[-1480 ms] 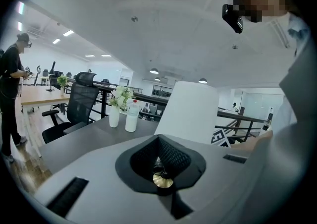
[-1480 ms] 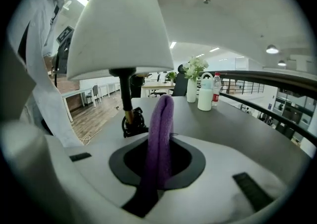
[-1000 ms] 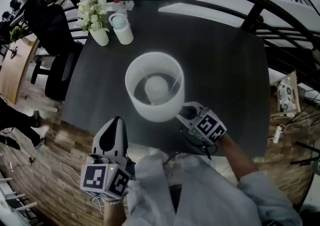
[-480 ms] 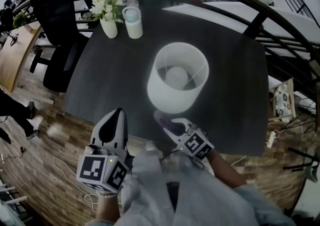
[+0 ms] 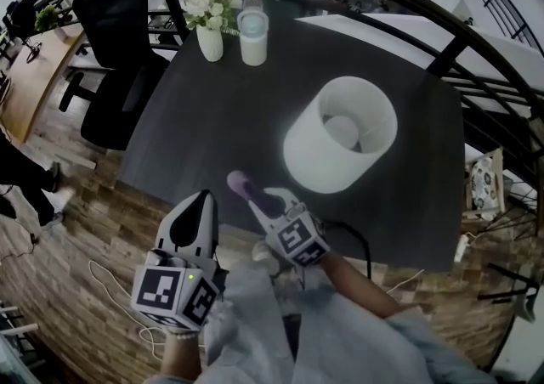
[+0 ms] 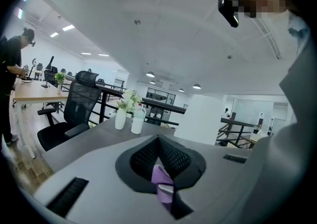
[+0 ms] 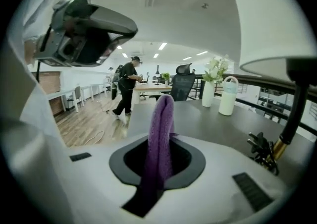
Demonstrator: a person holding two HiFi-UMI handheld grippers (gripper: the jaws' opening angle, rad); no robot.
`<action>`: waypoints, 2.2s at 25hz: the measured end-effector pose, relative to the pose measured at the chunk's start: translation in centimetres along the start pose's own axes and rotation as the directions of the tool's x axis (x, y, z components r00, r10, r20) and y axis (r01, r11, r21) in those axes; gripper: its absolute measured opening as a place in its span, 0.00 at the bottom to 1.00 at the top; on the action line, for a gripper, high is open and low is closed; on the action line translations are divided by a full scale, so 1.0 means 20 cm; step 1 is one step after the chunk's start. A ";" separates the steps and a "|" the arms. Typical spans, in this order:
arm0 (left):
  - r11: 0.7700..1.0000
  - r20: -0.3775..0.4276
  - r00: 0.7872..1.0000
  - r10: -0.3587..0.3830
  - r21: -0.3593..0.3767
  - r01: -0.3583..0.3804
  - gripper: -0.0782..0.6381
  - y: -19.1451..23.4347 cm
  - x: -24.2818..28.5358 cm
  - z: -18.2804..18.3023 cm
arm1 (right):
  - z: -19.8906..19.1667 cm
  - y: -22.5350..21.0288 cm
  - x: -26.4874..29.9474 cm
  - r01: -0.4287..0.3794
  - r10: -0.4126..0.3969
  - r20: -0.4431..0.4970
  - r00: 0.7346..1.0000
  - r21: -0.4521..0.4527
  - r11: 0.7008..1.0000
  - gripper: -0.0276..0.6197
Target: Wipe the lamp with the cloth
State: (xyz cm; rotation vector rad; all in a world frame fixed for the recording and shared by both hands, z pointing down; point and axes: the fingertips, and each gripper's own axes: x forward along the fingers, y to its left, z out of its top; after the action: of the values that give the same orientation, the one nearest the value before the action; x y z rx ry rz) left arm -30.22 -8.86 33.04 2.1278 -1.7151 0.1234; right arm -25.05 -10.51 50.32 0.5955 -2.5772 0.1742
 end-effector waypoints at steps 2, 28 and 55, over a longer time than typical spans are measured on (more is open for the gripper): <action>1.000 -0.009 1.000 0.005 -0.007 -0.005 0.13 0.03 -0.02 -0.01 | 0.00 -0.08 0.05 0.099 -0.099 -0.004 0.995 0.044 0.994 0.12; 0.977 -0.088 0.973 -0.212 0.004 0.213 0.13 -0.26 0.16 -0.12 | -0.49 -0.60 -0.69 0.555 -0.511 -0.255 0.821 0.141 0.820 0.12; 0.987 -0.082 0.987 -0.139 0.070 0.145 0.13 -0.82 0.30 -0.10 | 0.17 -0.80 -1.36 0.392 -0.426 0.104 0.899 0.244 0.887 0.12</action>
State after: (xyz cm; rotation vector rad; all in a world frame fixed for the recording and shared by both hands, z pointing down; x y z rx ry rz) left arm -12.77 -11.01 32.59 2.2613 -1.5331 0.2296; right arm 1.98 -15.34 34.40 1.2669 -2.5227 0.2770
